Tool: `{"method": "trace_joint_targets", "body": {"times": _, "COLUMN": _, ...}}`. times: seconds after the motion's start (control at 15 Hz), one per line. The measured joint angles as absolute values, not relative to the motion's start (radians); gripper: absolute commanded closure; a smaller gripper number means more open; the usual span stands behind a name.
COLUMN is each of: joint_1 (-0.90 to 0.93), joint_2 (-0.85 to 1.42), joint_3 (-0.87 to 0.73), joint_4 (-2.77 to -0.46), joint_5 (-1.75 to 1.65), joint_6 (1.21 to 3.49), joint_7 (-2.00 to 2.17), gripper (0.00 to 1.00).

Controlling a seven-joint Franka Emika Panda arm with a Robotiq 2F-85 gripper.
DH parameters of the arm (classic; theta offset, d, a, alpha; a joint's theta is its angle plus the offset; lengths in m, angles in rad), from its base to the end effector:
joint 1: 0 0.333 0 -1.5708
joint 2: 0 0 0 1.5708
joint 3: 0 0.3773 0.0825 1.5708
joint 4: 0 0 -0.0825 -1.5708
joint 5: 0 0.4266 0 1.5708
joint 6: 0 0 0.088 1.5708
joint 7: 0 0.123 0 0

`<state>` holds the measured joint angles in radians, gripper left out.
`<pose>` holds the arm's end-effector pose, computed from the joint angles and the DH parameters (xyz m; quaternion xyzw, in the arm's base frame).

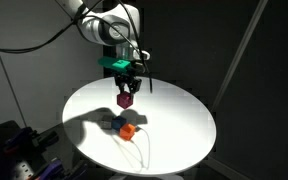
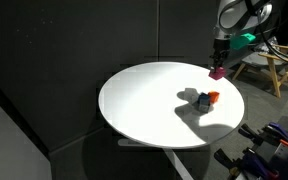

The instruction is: Put the pink block on top of the grey and blue blocks

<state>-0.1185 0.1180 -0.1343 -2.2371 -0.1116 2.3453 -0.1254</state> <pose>0.5547 -0.1458 0.3320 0.9986 -0.0240 -0.0135 0.0458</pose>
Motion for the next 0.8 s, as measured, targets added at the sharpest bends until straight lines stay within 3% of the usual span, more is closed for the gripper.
{"method": "trace_joint_targets", "body": {"times": 0.8, "joint_1": -0.108, "joint_2": 0.113, "joint_3": -0.106, "joint_4": -2.341, "joint_5": -0.123, "joint_6": 2.413, "joint_7": -0.192, "gripper": 0.69}}
